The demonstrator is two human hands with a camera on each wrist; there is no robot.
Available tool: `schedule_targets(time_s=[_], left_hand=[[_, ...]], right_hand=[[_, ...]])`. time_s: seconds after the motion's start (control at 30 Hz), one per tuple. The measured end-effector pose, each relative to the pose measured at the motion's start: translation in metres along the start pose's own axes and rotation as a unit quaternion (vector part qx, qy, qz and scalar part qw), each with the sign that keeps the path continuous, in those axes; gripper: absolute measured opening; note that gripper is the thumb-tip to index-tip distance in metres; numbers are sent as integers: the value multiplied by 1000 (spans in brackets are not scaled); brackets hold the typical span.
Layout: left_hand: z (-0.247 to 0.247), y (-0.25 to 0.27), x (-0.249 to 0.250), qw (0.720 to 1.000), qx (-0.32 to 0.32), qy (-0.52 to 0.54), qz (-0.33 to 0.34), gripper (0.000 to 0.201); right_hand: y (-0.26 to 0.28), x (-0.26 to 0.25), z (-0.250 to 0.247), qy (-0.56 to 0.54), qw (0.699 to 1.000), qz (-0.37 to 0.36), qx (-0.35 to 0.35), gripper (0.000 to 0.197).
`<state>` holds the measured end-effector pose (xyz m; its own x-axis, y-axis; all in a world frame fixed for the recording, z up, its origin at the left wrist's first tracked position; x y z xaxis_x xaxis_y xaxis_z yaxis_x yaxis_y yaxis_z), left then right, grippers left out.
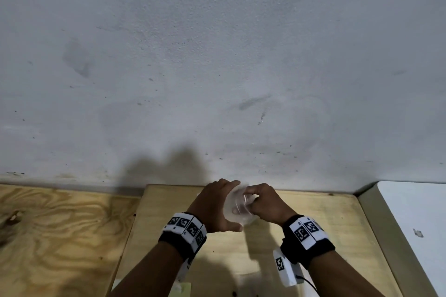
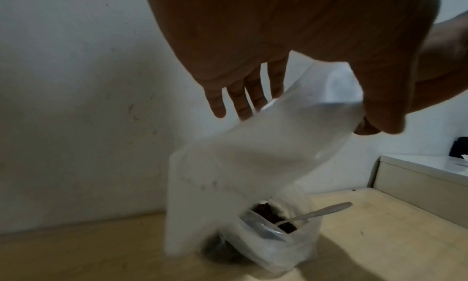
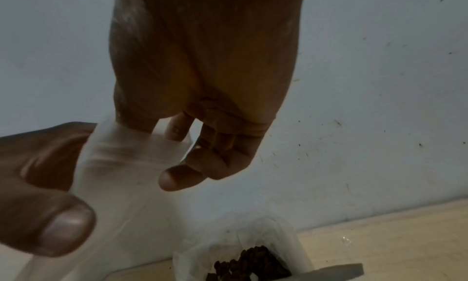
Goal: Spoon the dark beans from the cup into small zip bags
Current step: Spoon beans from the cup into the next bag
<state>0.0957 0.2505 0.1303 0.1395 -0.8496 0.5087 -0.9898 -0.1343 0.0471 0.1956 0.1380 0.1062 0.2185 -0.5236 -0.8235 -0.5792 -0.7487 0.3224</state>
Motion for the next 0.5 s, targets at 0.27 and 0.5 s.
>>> schedule_targets(time_s=[0.27, 0.5], left_hand=[[37, 10, -65, 959, -41, 169, -224, 95], [67, 11, -84, 923, -113, 238, -280, 90]], right_hand=[[-3, 52, -34, -101, 976, 50, 187, 17], [-8, 138, -20, 48, 959, 257, 112, 75]])
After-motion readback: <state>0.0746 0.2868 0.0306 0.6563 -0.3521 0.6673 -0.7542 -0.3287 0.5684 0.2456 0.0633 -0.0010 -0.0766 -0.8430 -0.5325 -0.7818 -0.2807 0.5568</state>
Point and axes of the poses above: each hand's wrist, its own y-axis away from the middle knuckle, its own z-axis out of the palm, x = y × z, the point moved 6 cm from there along -y, towards the middle knuckle, and after that the axes turned 1 degree about -y, right-handed, at the moved point
